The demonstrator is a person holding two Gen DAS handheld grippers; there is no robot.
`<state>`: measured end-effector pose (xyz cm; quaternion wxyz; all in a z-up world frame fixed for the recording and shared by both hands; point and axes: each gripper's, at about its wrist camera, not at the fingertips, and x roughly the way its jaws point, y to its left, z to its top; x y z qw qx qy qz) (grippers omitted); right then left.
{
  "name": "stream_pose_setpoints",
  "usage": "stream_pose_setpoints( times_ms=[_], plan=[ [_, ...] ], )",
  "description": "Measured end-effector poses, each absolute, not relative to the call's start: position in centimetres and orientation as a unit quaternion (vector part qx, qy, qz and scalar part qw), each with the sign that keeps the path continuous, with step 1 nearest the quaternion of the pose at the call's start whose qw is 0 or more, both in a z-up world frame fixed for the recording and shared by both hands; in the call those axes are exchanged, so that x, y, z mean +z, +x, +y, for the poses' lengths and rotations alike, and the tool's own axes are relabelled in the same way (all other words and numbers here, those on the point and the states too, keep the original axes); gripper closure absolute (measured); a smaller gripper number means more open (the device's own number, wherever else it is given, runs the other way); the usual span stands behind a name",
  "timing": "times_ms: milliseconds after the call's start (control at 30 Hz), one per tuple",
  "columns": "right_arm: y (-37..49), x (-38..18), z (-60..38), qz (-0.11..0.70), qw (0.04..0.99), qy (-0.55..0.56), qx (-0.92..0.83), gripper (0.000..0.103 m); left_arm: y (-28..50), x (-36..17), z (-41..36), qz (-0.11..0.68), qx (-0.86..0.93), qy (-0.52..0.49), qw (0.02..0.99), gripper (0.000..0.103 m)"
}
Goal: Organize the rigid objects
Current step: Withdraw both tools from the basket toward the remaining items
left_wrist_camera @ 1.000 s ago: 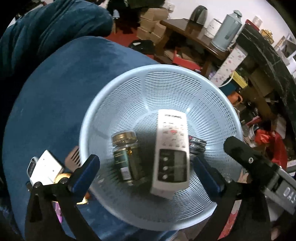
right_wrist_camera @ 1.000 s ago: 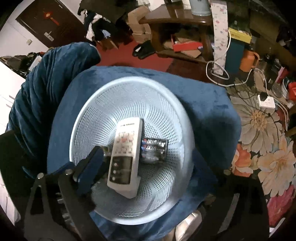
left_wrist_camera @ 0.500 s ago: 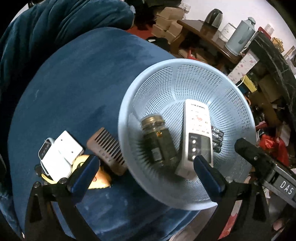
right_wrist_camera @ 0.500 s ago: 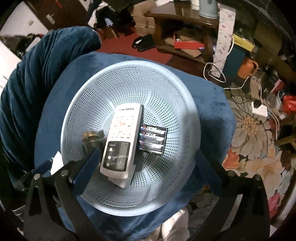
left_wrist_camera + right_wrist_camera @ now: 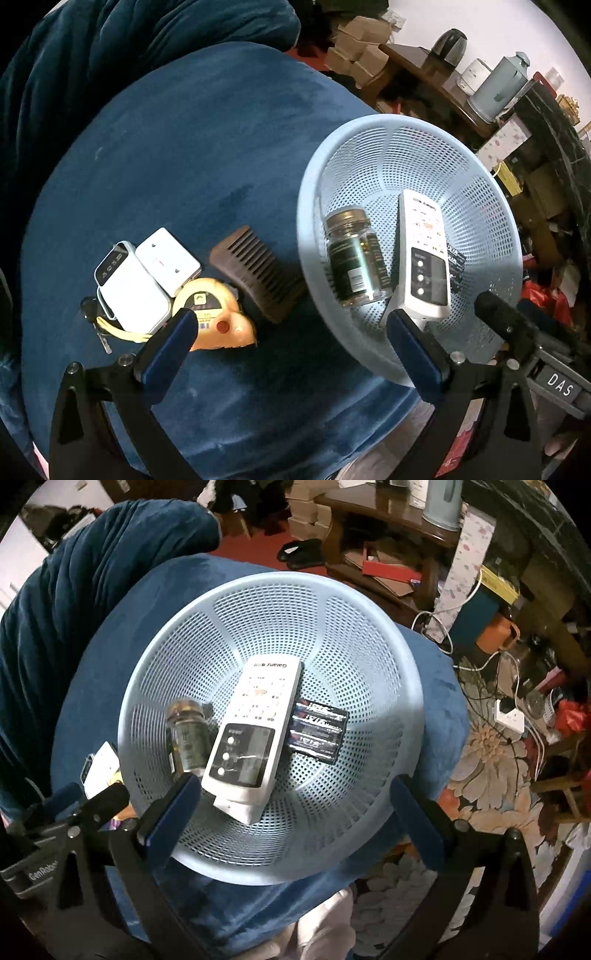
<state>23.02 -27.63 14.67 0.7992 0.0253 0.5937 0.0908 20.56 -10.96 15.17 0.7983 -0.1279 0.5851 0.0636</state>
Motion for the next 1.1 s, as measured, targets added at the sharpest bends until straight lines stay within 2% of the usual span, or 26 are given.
stream_pose_setpoints(
  times_ms=[1100],
  plan=[
    [22.6,14.5,-23.6,0.594,0.795,-0.026,0.118,0.0,17.9,13.8,-6.1,0.597,0.1,-0.152,0.781,0.001]
  ],
)
